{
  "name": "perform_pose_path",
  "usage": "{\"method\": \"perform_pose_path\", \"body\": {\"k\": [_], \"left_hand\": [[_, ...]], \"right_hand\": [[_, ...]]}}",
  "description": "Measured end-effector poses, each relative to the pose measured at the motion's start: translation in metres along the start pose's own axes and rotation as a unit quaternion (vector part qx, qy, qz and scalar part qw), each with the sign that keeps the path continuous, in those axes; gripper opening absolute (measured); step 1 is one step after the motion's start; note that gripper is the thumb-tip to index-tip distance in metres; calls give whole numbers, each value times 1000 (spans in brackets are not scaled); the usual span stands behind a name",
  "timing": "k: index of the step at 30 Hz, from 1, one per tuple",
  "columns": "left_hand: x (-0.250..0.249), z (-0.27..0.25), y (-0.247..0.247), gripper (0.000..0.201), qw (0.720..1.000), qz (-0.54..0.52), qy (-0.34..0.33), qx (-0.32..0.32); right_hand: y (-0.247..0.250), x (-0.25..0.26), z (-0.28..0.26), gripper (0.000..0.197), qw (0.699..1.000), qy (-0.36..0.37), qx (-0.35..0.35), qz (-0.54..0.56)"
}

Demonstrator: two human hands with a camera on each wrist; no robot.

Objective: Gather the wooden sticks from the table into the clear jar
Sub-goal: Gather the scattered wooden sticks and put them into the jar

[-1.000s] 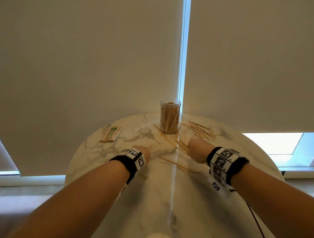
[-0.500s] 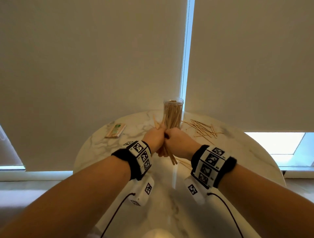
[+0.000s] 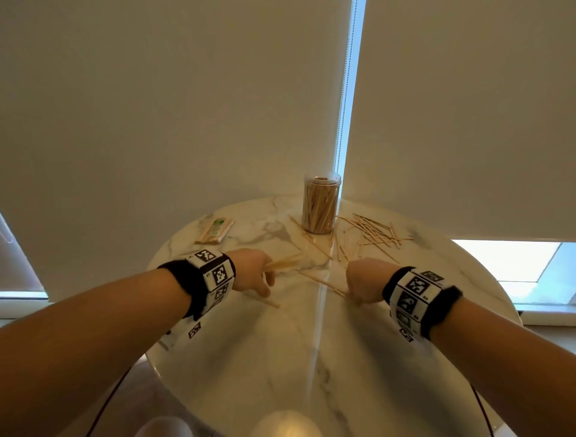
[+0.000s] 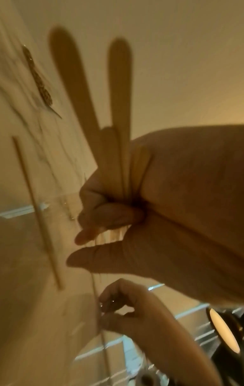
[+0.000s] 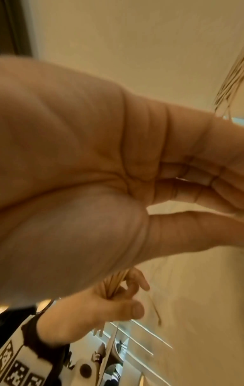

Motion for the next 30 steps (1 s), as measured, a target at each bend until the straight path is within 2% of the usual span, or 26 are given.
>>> {"method": "perform_pose_path", "body": {"k": [2,4,7,10,13,16,19,21,22,23,25,27,28,30], "left_hand": [[-2,-1,-13,26,998,59,6,29],[-6,0,-20,20,994,106,-4,1],[-12,3,-27,21,988,148,-17,-24],[-12,6,-29,29,987,161,3,-3],[-13,7,-29,34,986,164,9,6],[-10,8,-29,32,991,133,22,1],[-11,9,-17,29,998,43,34,-39],[-15,11,-8,26,985,-137,38,-99],[-18,13,-5,24,958,-259,43,-120],[-21,16,-3,24,918,-372,51,-131],[-31,23,-2,23,845,-512,62,-138],[-42,30,-3,29,817,-557,50,-141],[-48,36,-5,40,817,-560,33,-136],[-58,49,-9,57,837,-534,-6,-121]], "right_hand": [[-2,-3,0,19,1000,-6,-17,-13],[-4,-3,0,24,1000,-9,-15,-18],[-6,-2,-4,21,1000,-6,-4,-7],[-9,-2,-7,30,1000,-1,-11,-3],[-10,-4,-9,29,1000,-2,-25,11],[-9,-10,-9,26,997,-10,-33,72],[-9,-19,-6,20,986,-17,-36,163],[-4,-24,-4,15,962,-16,-59,264],[0,-24,-3,14,945,-11,-77,317],[5,-22,-3,13,926,-3,-93,367],[15,-14,-2,16,889,22,-111,444],[25,0,0,18,871,52,-117,474],[29,8,2,17,870,66,-117,475],[34,21,10,13,872,87,-119,467]]}}
Point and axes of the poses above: each hand's wrist, its own z-axis towards the middle knuckle, its own y-axis out of the back of the hand, x = y × z, the point moved 3 cm from there along z, towards the middle knuckle
